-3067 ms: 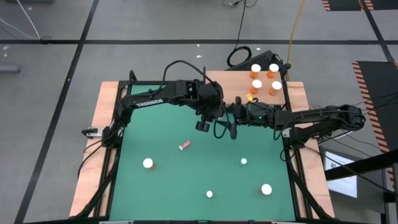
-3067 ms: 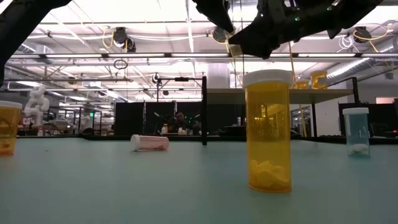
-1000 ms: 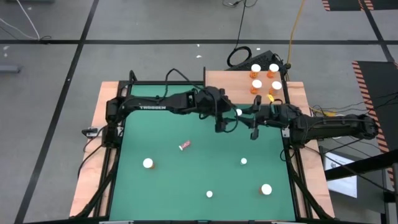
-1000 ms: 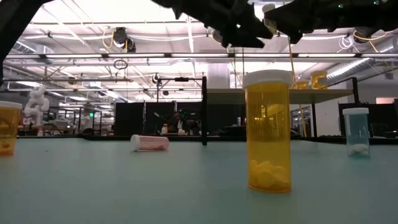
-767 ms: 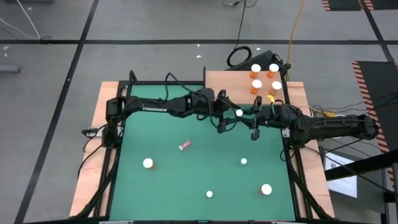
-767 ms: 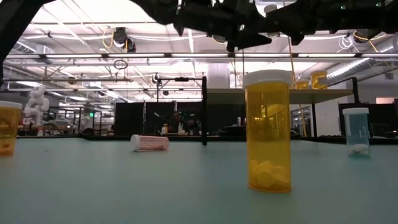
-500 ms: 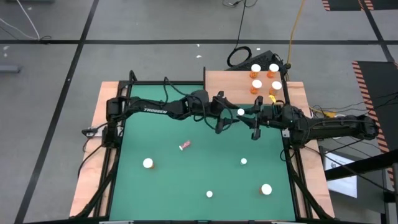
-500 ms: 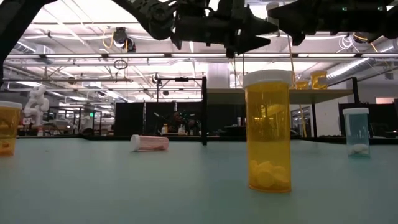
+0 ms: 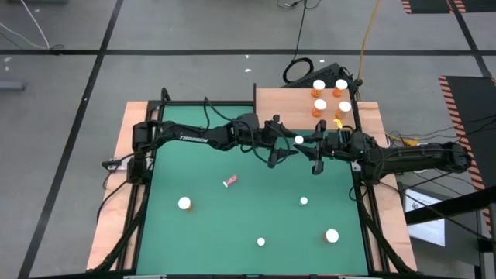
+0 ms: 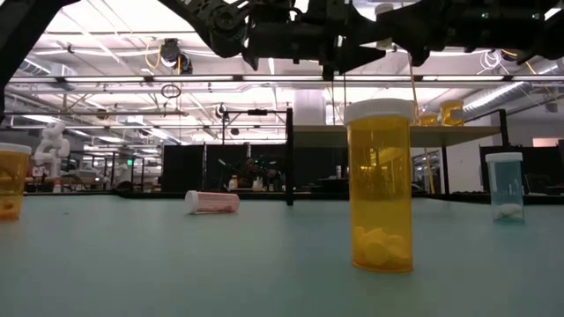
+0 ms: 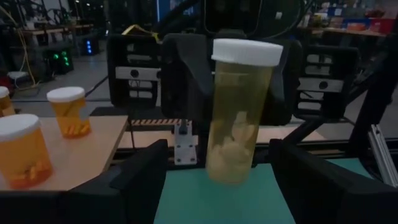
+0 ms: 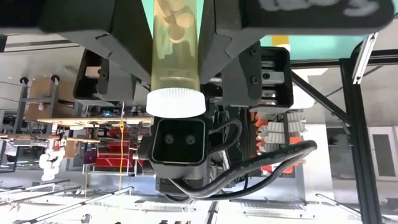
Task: Pick and place medicine bottles onto shelf by color
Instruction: Put the yellow pill bottle on the shelf
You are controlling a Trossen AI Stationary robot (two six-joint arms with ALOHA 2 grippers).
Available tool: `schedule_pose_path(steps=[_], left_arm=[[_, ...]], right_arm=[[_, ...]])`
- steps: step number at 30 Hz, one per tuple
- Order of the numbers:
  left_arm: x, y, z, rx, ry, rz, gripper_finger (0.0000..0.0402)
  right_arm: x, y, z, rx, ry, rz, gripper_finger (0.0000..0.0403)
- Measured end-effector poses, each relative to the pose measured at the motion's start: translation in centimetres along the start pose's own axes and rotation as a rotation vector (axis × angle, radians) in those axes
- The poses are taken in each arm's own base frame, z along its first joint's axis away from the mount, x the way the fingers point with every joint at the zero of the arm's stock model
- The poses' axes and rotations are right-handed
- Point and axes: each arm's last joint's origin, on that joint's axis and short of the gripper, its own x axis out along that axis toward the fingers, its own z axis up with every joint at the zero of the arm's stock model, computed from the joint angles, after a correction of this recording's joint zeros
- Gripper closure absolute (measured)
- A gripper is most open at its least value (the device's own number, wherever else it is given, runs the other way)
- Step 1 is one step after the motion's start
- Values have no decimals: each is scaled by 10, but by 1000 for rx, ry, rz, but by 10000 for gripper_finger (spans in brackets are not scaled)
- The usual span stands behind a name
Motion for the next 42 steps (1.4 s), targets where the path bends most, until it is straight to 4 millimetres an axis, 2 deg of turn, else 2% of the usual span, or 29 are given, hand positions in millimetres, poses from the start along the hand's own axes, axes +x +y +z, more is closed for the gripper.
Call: schedule_pose_path(steps=[4,13,18,22,27,31,36,39,42], left_arm=[[0,-1,0,1,-3,-3,139],[0,-1,-1,-4,13,-3,241],[0,-1,-1,0,15,-3,279],[0,-2,-2,9,21,-4,294],[0,-2,-3,6,28,-4,290],[0,-2,-3,3,27,-3,288],[0,-1,-4,17,37,3,287],[0,1,-6,15,52,6,287],[-1,2,-6,20,56,8,287]], right_arm=[[2,0,-1,-1,0,2,300],[2,0,-2,-2,0,2,300],[2,0,-2,-4,1,1,300],[2,0,-2,-2,3,1,300],[2,0,-3,-3,15,0,296],[2,0,-5,-5,41,-3,265],[3,0,-2,62,145,-31,189],[7,1,10,74,302,-66,145],[8,2,35,90,542,-134,117]])
